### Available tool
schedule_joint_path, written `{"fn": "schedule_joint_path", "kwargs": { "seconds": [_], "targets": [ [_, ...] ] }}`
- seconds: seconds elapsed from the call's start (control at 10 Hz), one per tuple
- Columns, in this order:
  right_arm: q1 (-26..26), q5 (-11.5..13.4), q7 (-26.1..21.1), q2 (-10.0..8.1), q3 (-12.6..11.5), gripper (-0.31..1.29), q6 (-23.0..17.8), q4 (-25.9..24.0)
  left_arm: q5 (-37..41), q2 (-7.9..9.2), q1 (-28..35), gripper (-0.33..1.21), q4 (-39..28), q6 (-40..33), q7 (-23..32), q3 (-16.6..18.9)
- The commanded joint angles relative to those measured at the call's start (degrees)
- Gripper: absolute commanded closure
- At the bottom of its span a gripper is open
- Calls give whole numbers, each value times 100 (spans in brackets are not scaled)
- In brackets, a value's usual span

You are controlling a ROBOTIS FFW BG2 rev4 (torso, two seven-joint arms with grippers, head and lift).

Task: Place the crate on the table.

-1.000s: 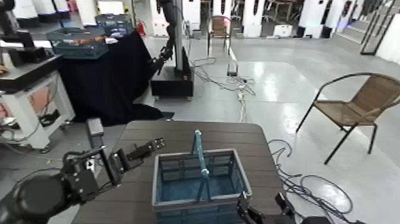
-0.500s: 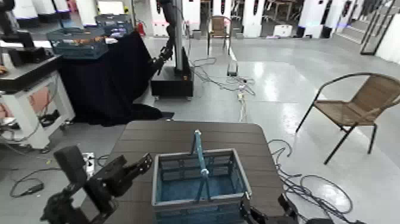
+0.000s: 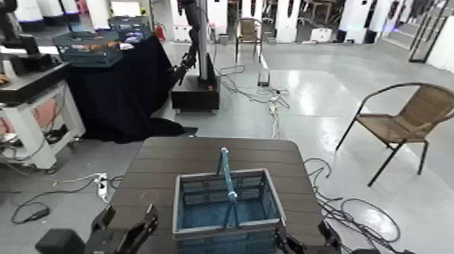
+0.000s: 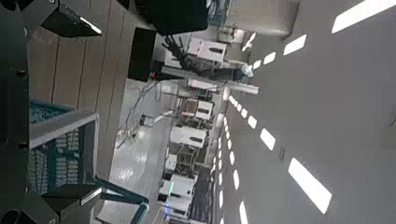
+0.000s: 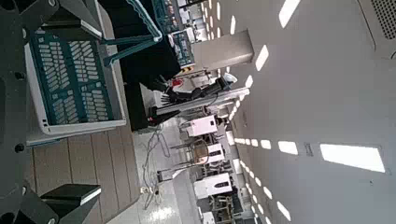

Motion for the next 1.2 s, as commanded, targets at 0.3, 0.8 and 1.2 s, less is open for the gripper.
{"fn": "schedule_joint_path", "kwargs": {
  "seconds": [0.3, 0.8, 1.2],
  "targets": [
    [47, 55, 0, 17, -38, 15, 49, -62, -440, -40, 411, 12, -11, -571, 520, -261],
    [64, 81, 0, 35, -56, 15, 58, -80, -651, -13, 464, 12, -73, -685, 783, -349],
    [73, 81, 0, 35, -56, 15, 58, -89, -660, -13, 455, 12, -73, -676, 818, -367]
  ]
}}
